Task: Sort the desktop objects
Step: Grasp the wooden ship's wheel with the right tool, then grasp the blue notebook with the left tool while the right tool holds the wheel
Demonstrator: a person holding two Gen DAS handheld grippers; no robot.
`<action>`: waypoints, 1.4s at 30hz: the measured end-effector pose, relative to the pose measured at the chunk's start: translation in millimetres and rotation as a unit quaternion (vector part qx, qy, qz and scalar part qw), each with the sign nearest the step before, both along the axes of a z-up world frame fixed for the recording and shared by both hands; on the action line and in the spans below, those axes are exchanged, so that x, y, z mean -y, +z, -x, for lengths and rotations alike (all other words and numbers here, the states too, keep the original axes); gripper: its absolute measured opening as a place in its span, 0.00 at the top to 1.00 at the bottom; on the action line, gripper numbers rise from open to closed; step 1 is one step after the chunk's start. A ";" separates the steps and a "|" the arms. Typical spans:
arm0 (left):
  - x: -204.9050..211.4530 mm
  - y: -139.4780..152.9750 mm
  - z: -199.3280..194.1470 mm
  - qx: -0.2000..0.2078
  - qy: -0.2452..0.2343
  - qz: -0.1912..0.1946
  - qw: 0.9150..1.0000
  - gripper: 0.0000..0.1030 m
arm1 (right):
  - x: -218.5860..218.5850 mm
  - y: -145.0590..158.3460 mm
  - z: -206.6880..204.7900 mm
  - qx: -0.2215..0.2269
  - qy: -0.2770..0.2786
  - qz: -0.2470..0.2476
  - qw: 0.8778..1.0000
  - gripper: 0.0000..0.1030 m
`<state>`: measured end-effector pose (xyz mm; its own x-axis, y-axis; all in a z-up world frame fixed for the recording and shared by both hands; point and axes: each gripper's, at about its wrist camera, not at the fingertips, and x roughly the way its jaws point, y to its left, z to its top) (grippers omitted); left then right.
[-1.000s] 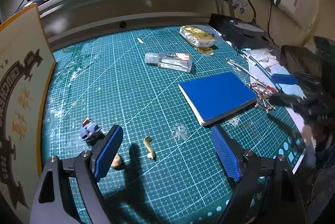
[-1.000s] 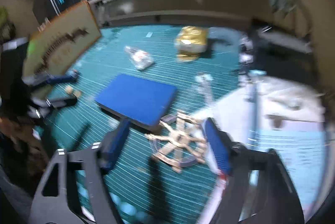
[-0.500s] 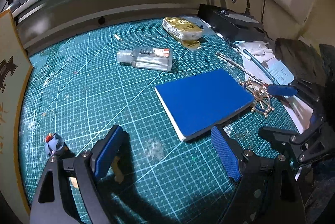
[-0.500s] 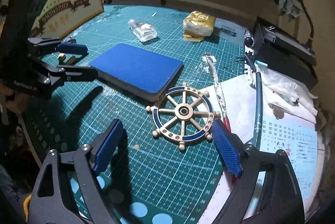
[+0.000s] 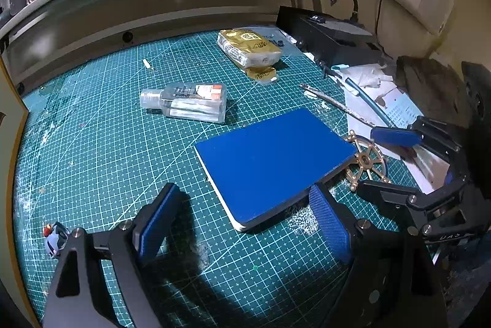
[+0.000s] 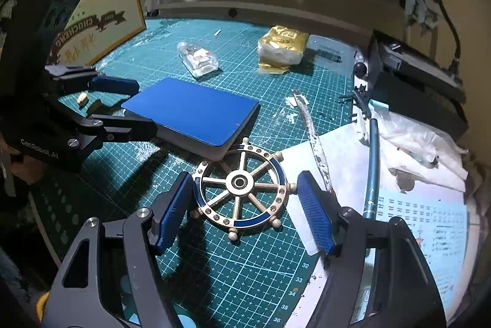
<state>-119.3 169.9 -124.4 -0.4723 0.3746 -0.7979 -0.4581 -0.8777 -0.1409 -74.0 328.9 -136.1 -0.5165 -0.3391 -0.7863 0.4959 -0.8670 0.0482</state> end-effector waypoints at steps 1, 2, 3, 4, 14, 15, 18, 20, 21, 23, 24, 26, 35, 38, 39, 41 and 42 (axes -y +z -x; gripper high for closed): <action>0.6 0.2 0.2 0.001 0.000 -0.002 1.000 0.16 | -1.3 0.5 0.5 0.002 -0.003 0.006 1.000 0.35; 1.7 0.6 0.7 0.003 0.001 -0.005 1.000 0.16 | -4.1 0.9 1.3 0.005 -0.009 0.017 1.000 0.35; 2.8 1.0 1.2 0.005 0.001 -0.009 1.000 0.16 | -6.4 1.3 1.4 0.007 -0.014 0.025 1.000 0.35; 4.0 1.5 1.6 0.007 0.002 -0.013 1.000 0.16 | -8.6 2.5 0.6 0.007 -0.018 0.029 0.999 0.35; -10.7 3.2 3.8 -0.008 -0.023 0.000 1.000 0.16 | -32.8 25.0 -14.4 -0.015 -0.051 0.044 0.998 0.35; -13.1 5.8 4.7 -0.017 -0.036 0.010 0.999 0.16 | -34.8 27.8 -16.1 -0.019 -0.054 0.045 0.997 0.35; -24.8 20.5 3.8 -0.075 -0.134 0.067 0.986 0.16 | -39.8 35.4 -20.3 -0.022 -0.056 0.043 0.997 0.35; -28.5 21.7 10.9 -0.061 -0.193 0.078 0.976 0.16 | -43.2 38.5 -22.1 -0.023 -0.059 0.048 0.997 0.35; -30.0 19.0 17.4 -0.036 -0.216 0.074 0.973 0.16 | -44.9 39.8 -22.7 -0.023 -0.061 0.052 0.997 0.35; -33.3 10.2 29.7 0.005 -0.249 0.069 0.966 0.16 | -46.7 41.5 -23.9 -0.023 -0.062 0.057 0.996 0.35; -35.5 7.1 30.8 0.010 -0.259 0.073 0.963 0.16 | -46.6 41.8 -24.4 -0.023 -0.061 0.058 0.996 0.35; -39.4 7.0 20.8 -0.007 -0.286 0.083 0.955 0.16 | -46.4 42.5 -25.5 -0.023 -0.060 0.060 0.996 0.35; -52.6 10.4 -7.9 -0.104 -0.289 0.177 0.935 0.14 | -45.0 44.6 -30.0 -0.020 -0.052 0.067 0.996 0.35; -48.2 11.4 -0.8 -0.108 -0.276 0.169 0.940 0.59 | -44.6 44.8 -31.2 -0.021 -0.051 0.067 0.996 0.35; -46.8 11.9 1.3 -0.100 -0.274 0.159 0.943 0.94 | -44.6 45.1 -31.5 -0.021 -0.050 0.067 0.996 0.35; -44.3 13.8 4.5 -0.107 -0.261 0.149 0.948 0.99 | -45.4 45.8 -32.0 -0.022 -0.052 0.068 0.996 0.35; -40.7 16.1 5.1 -0.101 -0.259 0.128 0.952 1.00 | -46.0 46.0 -32.0 -0.022 -0.053 0.069 0.996 0.35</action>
